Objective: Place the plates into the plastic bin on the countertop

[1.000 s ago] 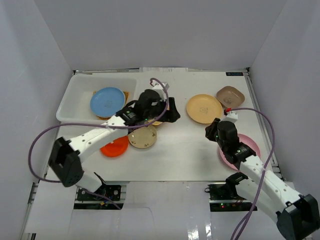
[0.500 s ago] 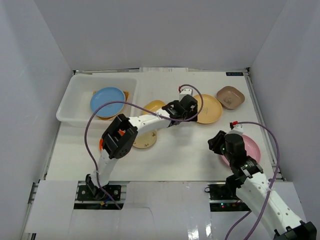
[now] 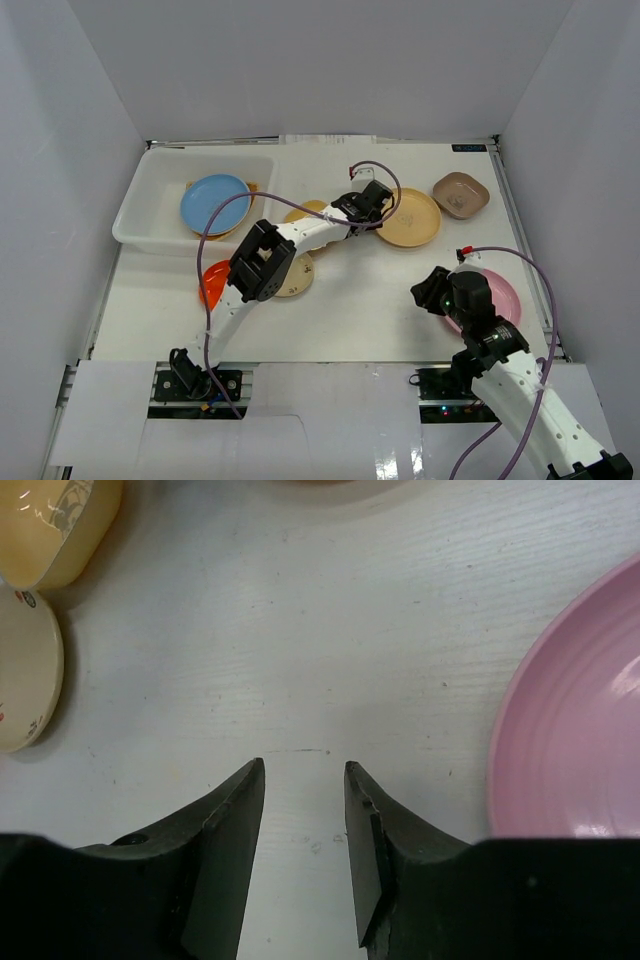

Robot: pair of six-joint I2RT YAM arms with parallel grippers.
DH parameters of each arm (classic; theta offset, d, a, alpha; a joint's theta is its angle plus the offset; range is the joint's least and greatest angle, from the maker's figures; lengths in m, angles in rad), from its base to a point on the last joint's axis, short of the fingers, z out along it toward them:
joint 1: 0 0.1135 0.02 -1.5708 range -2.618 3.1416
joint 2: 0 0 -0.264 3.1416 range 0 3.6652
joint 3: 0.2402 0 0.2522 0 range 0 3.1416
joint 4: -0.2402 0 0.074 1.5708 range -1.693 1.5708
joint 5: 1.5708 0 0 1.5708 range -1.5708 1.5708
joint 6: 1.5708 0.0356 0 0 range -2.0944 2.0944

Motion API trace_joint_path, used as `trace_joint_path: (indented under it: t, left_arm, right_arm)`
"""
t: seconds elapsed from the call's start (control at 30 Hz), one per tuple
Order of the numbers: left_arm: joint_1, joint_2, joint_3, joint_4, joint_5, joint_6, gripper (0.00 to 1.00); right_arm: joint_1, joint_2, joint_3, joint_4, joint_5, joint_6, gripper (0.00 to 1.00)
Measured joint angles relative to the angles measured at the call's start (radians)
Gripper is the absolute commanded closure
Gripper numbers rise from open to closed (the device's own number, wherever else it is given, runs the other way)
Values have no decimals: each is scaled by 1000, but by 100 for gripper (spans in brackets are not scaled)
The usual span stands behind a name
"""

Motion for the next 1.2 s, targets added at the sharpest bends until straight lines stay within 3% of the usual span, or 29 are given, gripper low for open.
trace_joint_path:
  t: [0.03, 0.07, 0.13, 0.23, 0.43, 0.63, 0.77, 0.8, 0.97, 1.2]
  left_arm:
    - [5, 2, 5, 3, -2, -4, 60]
    - [10, 3, 7, 2, -3, -4, 72]
    - [15, 3, 9, 5, -8, -7, 83]
    - [16, 2, 6, 23, -13, -14, 100]
    - [15, -75, -133, 106, 2, -18, 100]
    - [26, -286, -315, 132, 65, 0, 100]
    - [61, -475, -399, 161, 127, 1, 100]
    - [79, -532, -426, 177, 144, 2, 100]
    - [247, -817, -565, 194, 191, 10, 100]
    - [583, -1132, -800, 139, 190, 58, 100]
  right_arm:
    - [0, 1, 2, -5, 0, 0, 54]
    - [0, 2, 3, -8, -1, -1, 52]
    - [0, 3, 8, -17, 0, -3, 50]
    - [0, 13, 25, -28, 2, -5, 39]
    - [0, 26, 65, -47, 17, -10, 39]
    - [0, 31, 124, -98, 113, -6, 44]
    - [0, 82, 134, -106, 172, 0, 42]
    - [0, 101, 134, -112, 185, 1, 38]
    - [-1, 182, 134, -118, 285, 15, 18]
    - [-17, 286, 132, -110, 398, 29, 20]
